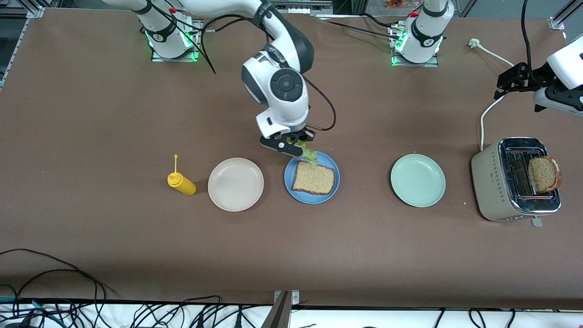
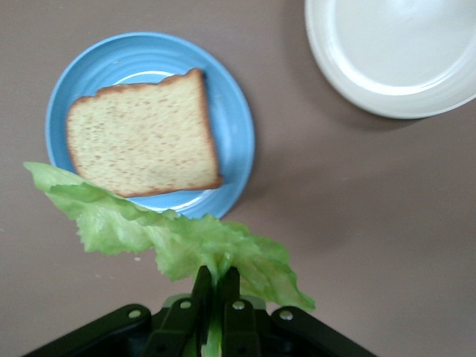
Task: Make sandwich in blue plate with both arms
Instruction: 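Lift the lettuce with the right gripper and carry it over the bread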
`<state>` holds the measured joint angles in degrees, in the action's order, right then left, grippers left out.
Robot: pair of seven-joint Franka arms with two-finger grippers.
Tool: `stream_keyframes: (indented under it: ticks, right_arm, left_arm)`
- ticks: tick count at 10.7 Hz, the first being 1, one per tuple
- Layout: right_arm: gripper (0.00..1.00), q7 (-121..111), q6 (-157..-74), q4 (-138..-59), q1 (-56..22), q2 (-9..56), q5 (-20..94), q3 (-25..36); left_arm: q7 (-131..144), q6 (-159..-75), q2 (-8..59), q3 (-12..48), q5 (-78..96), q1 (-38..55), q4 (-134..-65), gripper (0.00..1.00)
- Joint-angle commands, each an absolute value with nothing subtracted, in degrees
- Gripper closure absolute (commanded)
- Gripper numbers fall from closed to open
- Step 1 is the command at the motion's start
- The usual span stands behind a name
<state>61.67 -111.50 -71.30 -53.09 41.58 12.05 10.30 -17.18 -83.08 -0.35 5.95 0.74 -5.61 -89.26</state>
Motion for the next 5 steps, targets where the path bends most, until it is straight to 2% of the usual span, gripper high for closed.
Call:
stream_keyframes:
  ticks: [1, 5]
  right_arm:
    - [1.0, 71.34, -117.31, -63.91, -55.89, 49.2, 12.92, 11.08]
    - [1.0, 74.71, -126.37, -63.28, -56.69, 54.83, 12.92, 11.07]
  left_arm:
    - [-17.67, -82.53, -0.97, 5.98, 1.76, -6.94, -89.91, 0.0]
    - [-17.67, -82.62, -0.44, 5.98, 2.55, -7.29, -89.56, 0.0]
